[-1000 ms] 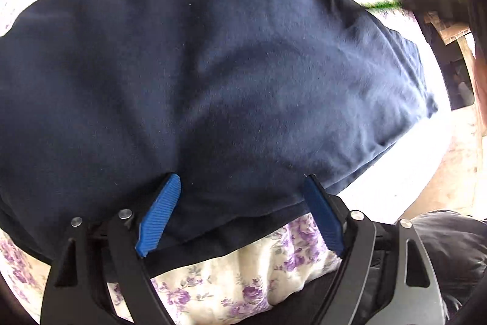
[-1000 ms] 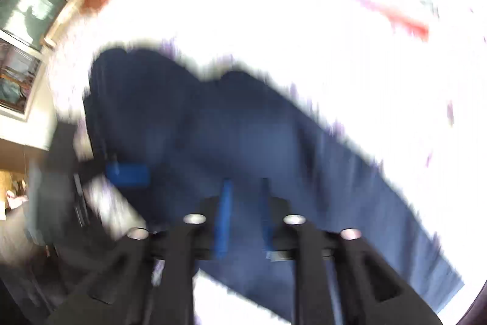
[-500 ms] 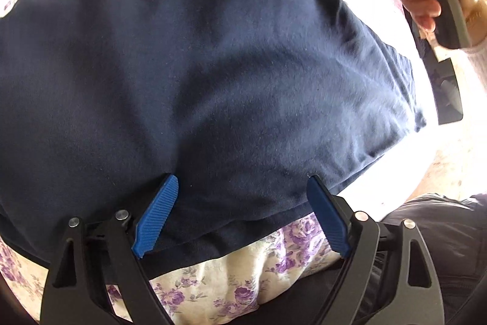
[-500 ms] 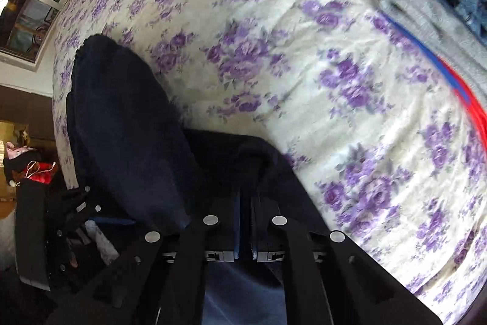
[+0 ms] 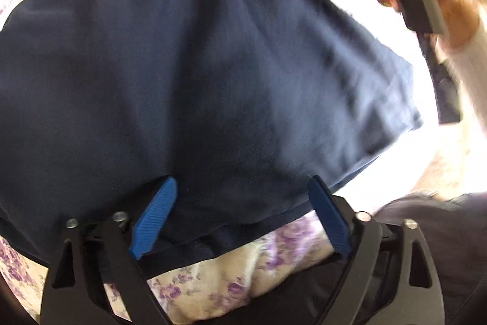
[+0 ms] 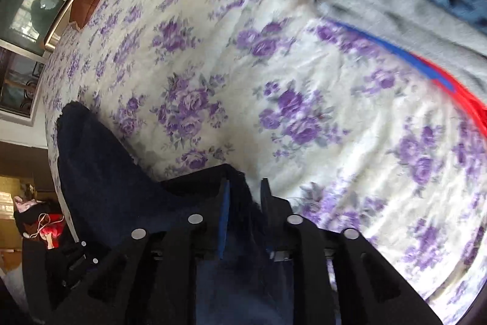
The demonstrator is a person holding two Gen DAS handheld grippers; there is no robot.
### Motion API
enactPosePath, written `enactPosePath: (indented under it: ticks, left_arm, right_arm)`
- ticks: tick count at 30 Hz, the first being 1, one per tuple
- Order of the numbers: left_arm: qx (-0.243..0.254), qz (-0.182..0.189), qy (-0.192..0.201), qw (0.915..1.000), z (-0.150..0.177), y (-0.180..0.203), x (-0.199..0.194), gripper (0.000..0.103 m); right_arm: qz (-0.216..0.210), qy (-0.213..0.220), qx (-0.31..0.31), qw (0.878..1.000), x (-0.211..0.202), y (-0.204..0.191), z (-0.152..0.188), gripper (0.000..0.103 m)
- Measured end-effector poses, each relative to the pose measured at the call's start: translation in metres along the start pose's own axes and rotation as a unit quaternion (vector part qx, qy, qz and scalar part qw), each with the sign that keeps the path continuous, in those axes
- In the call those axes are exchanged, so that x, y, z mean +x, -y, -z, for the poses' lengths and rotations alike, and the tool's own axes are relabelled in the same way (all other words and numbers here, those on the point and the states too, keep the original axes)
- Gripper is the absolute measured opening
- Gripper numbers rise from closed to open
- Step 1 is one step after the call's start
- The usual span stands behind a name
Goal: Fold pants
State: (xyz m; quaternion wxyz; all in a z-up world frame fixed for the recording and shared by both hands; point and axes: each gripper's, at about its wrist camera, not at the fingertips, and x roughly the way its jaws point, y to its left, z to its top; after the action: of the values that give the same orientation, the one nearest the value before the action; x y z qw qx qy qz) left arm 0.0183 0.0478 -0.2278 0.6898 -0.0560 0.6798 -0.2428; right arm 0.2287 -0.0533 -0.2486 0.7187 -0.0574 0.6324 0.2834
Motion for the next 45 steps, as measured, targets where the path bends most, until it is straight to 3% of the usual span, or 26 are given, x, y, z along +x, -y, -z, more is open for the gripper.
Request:
enactPosePath:
  ticks: [1, 4, 7, 10, 11, 13, 15, 17, 19, 22, 25, 31, 32, 33, 35, 36, 39, 41, 42, 45]
  left_arm:
    - [-0.002, 0.011, 0.013, 0.9999, -0.007, -0.001, -0.011, 0.074]
    - [0.008, 0.029, 0.065, 0.9974, -0.036, 0.003, -0.047, 0.074]
    - [0.028, 0.018, 0.081, 0.9962, -0.075, 0.012, -0.049, 0.073]
    - [0.038, 0.024, 0.065, 0.9969, -0.115, 0.021, -0.021, 0.064]
    - [0.037, 0.026, 0.054, 0.9975, -0.127, 0.023, -0.009, 0.055]
    - [0.041, -0.005, 0.036, 0.9985, -0.15, 0.026, 0.013, 0.034]
    - [0.042, -0.037, 0.02, 0.9982, -0.164, 0.027, 0.029, 0.026]
    - [0.038, -0.043, 0.011, 0.9983, -0.171, 0.028, 0.038, 0.024]
    - [0.043, -0.046, 0.01, 0.998, -0.173, 0.03, 0.039, 0.024]
    - [0.052, -0.051, 0.015, 0.9972, -0.17, 0.033, 0.043, 0.025]
    - [0.045, -0.042, 0.015, 0.998, -0.169, 0.031, 0.043, 0.024]
    - [0.034, -0.055, 0.016, 0.9978, -0.16, 0.031, 0.037, 0.022]
    - [0.037, -0.053, 0.015, 0.9978, -0.154, 0.036, 0.034, 0.021]
    - [0.048, -0.048, 0.017, 0.9976, -0.144, 0.042, 0.027, 0.021]
    - [0.071, -0.041, 0.032, 0.9961, -0.119, 0.055, 0.01, 0.021]
    - [0.08, -0.033, 0.037, 0.9956, -0.103, 0.062, 0.004, 0.021]
    - [0.085, -0.019, 0.022, 0.9959, -0.06, 0.07, 0.01, 0.021]
    - [0.082, -0.033, -0.006, 0.9961, -0.035, 0.066, 0.031, 0.021]
    - [0.076, -0.038, -0.02, 0.9962, -0.025, 0.062, 0.042, 0.021]
    - [0.06, -0.022, -0.002, 0.998, -0.013, 0.055, 0.043, 0.022]
  right_arm:
    - [0.002, 0.026, 0.005, 1.0, -0.018, 0.002, 0.002, 0.023]
    - [0.012, 0.105, 0.035, 0.994, -0.08, 0.015, 0.019, 0.038]
    - [0.03, 0.133, 0.059, 0.989, -0.114, 0.03, 0.05, 0.041]
    - [0.026, 0.117, 0.082, 0.989, -0.113, 0.034, 0.089, 0.041]
    - [0.031, 0.108, 0.083, 0.99, -0.11, 0.032, 0.107, 0.041]
    - [0.04, 0.092, 0.081, 0.992, -0.105, 0.023, 0.143, 0.041]
    - [0.025, 0.078, 0.079, 0.994, -0.101, 0.016, 0.176, 0.041]
    - [0.002, 0.064, 0.071, 0.995, -0.096, 0.004, 0.207, 0.039]
    - [0.004, 0.053, 0.069, 0.996, -0.082, -0.007, 0.23, 0.031]
    - [-0.003, 0.05, 0.109, 0.993, -0.054, -0.006, 0.252, 0.024]
    - [0.018, 0.018, 0.139, 0.99, -0.021, 0.001, 0.267, 0.019]
    - [0.015, 0.036, 0.18, 0.983, -0.03, 0.005, 0.271, 0.022]
    - [0.019, 0.046, 0.194, 0.98, -0.04, 0.008, 0.274, 0.034]
    - [0.023, 0.063, 0.21, 0.975, -0.055, 0.013, 0.281, 0.051]
    - [0.027, 0.118, 0.261, 0.958, -0.091, 0.031, 0.309, 0.07]
    - [0.03, 0.144, 0.294, 0.944, -0.107, 0.043, 0.328, 0.074]
    - [0.04, 0.196, 0.412, 0.889, -0.142, 0.086, 0.4, 0.074]
    - [0.056, 0.202, 0.478, 0.853, -0.152, 0.111, 0.444, 0.074]
    - [0.057, 0.199, 0.502, 0.84, -0.153, 0.12, 0.46, 0.074]
    - [0.02, 0.224, 0.533, 0.816, -0.15, 0.138, 0.492, 0.074]
